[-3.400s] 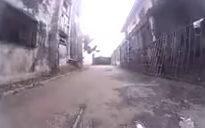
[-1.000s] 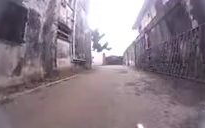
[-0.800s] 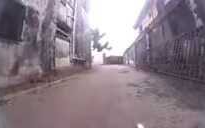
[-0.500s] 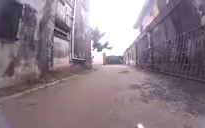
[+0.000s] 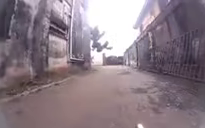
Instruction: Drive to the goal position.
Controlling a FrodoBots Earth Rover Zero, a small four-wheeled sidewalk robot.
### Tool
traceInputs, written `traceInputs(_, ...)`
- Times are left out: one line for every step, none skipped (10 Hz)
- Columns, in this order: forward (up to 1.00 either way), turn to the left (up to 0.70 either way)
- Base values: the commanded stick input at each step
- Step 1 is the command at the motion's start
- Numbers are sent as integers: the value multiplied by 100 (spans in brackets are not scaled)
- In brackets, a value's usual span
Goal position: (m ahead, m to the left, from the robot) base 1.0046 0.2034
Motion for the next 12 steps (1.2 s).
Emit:
traceInputs(70, 0)
traceInputs(70, 0)
traceInputs(70, 0)
traceInputs(70, 0)
traceInputs(70, 0)
traceInputs(70, 0)
traceInputs(70, 0)
traceInputs(70, 0)
traceInputs(70, 0)
traceInputs(70, 0)
traceInputs(70, 0)
traceInputs(70, 0)
